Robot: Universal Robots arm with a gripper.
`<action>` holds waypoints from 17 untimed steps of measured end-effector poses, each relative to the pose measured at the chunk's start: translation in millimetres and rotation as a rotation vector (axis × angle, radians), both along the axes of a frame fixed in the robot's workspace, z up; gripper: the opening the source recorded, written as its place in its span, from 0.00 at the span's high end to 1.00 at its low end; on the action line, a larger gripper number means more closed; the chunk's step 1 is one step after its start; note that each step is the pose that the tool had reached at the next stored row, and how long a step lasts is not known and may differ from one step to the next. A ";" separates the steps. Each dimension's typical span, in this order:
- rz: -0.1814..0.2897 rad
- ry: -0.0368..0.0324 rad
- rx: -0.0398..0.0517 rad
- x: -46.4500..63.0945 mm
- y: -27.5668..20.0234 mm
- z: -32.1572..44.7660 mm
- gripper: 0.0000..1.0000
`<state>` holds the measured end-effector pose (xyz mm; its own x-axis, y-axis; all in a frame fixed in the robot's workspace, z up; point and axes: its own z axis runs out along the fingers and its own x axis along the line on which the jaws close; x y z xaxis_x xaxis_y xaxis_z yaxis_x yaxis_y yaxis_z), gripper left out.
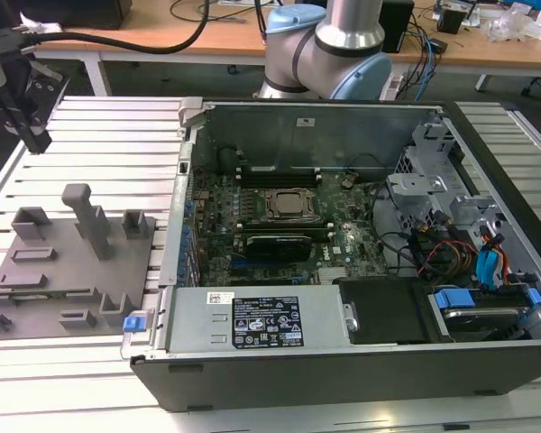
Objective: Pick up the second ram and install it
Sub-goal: 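Reach for the second ram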
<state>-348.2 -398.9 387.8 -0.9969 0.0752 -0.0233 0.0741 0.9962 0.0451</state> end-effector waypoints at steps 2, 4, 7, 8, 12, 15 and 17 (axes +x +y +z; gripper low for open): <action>0.000 0.0000 0.0000 -3.5 0.0 -0.1 0.89; 0.000 0.0000 0.0000 -6.9 0.0 -0.3 0.89; 0.000 0.0000 0.0000 -16.6 0.0 -0.7 0.89; 0.000 0.0000 0.0000 -18.0 0.0 -0.8 0.89; 0.000 0.0000 0.0000 -24.7 0.0 -1.1 0.89; 0.000 0.0000 0.0000 -31.6 0.0 -1.4 0.89; 0.000 0.0000 0.0000 -34.7 0.0 -1.5 0.89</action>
<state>-382.9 -398.8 386.3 -0.9969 0.0753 -0.0233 0.0742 0.9962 0.0450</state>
